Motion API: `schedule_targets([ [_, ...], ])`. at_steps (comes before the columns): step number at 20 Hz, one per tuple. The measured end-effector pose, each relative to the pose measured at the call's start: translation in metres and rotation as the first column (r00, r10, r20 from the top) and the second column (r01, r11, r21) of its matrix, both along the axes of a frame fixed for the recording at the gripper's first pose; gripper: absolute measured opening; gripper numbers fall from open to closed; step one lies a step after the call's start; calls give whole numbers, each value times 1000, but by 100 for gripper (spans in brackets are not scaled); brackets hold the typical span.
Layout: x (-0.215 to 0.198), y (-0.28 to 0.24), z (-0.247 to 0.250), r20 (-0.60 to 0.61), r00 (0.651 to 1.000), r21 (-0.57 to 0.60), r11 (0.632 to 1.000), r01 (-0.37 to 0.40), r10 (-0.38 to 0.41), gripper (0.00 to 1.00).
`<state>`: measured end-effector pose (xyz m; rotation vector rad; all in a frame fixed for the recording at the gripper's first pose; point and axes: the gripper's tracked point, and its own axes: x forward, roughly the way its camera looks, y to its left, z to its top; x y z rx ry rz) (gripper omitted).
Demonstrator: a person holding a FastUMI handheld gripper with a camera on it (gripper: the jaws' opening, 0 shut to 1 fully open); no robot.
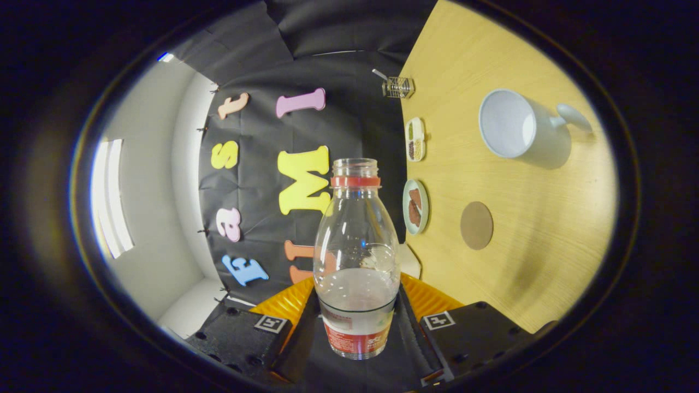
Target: Take the bottle from table, then pour the juice into the cup, finally place the bottle on the coaster
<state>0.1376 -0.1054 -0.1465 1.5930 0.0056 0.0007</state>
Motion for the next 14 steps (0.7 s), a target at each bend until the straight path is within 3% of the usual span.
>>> schedule_targets([
  [9,-4,-14,-6,12,999,163,986,30,-33,75],
  [14,-4,-19,-14,-2,1000,177,984,31,-31,75],
])
